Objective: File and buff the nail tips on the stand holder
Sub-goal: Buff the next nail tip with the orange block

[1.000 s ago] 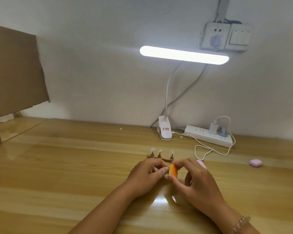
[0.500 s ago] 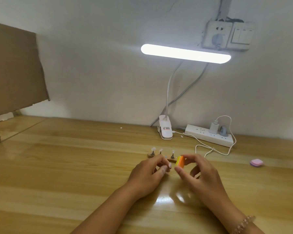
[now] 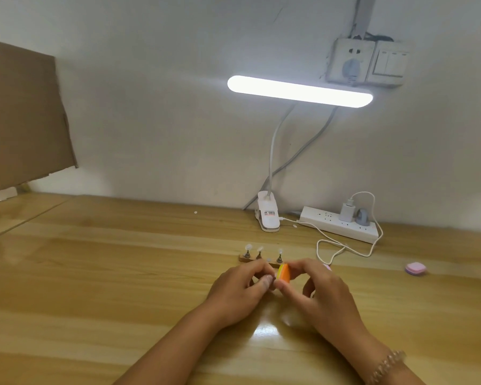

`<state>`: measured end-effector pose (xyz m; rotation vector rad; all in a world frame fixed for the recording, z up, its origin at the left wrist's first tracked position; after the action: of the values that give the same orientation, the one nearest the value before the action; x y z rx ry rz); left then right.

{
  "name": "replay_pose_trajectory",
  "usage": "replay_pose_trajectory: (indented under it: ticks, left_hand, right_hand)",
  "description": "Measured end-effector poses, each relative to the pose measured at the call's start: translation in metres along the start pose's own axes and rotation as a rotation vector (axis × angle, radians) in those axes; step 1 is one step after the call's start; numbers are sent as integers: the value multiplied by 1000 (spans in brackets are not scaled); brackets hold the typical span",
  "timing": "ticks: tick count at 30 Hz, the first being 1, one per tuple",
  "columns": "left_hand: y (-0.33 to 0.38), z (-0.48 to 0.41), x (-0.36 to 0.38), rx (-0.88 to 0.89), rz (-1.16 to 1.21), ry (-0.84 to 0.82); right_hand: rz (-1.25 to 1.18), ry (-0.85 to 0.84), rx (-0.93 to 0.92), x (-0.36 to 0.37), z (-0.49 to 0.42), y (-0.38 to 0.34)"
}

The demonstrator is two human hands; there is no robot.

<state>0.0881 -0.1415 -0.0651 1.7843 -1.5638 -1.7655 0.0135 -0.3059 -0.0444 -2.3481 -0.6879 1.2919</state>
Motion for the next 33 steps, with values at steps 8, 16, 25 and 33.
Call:
replay_pose_trajectory:
  ticks: [8,16,25,33]
  left_hand:
    - [1,0,-2,7,91,-9]
    - [2,0,-3,15,102,-34]
    - [2,0,-3,3,67,-41]
    - [1,0,-3,-11,54,-53]
  right_hand:
    - [11,-21,-29,-1,1,-2]
    - [-12,-14,-39,-1,1,-5]
    - [14,-33,-87,0,4,-10]
    - [-21,-35,-86,0,3,-9]
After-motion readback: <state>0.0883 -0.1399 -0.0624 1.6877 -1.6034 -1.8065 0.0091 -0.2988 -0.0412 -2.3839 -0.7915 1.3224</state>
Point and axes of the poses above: each hand's wrist, its own z-axis away from the middle knuckle, its own x-axis out of the palm, y = z × x, the point moved 2 cm from there along -z, towards the middle knuckle
